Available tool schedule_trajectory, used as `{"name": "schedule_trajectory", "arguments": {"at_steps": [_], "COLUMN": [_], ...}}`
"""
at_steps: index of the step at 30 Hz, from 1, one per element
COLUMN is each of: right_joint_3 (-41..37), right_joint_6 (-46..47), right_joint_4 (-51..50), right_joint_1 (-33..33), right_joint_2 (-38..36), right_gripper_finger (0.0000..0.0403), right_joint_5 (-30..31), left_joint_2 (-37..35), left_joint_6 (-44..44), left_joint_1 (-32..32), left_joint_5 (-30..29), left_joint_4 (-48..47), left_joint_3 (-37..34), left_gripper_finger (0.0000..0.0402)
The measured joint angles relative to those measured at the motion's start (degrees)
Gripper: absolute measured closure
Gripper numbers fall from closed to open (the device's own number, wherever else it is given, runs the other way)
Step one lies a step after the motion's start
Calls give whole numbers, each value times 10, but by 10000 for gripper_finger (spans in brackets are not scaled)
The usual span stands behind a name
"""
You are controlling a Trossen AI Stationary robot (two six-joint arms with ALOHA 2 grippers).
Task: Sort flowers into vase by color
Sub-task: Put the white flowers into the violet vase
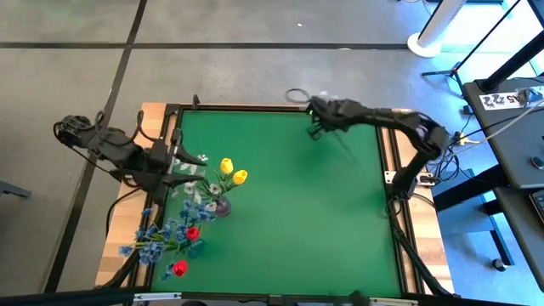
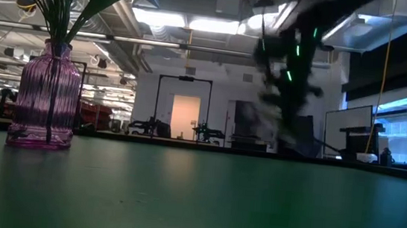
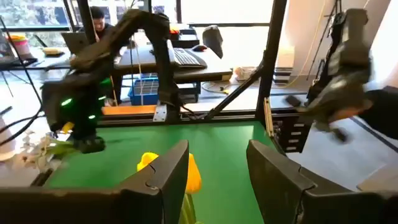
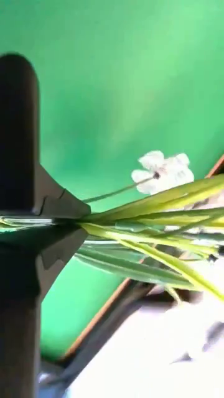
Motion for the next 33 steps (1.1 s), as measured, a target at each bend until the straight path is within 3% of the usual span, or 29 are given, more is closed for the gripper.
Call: {"name": "schedule_trajectory", "arguments": {"at_steps": [9, 17, 23, 28, 33], "right_joint_3": [8, -12, -62, -72, -47], "right_joint_6": [-32, -155, -265, -342, -453], "right_joint_4": [191, 470, 747, 959, 1123], "right_joint_1": [303, 517, 581, 581, 559], "right_joint_2": [-137, -131, -71, 18, 102], "right_gripper_finger": [390, 393, 396, 396, 397], "right_joint_5": [49, 76, 12, -97, -167], "left_joint_2": [1, -24, -47, -58, -58], "left_joint_6": [-18, -25, -101, -144, -148], "left_joint_1": [0, -21, -31, -30, -30], "left_joint_5": [-59, -24, 12, 10, -5], "left_joint_4": [-3, -83, -182, -224, -236], "left_joint_3": [1, 47, 72, 55, 42], "left_gripper_finger": [221, 201, 208, 209, 209]}}
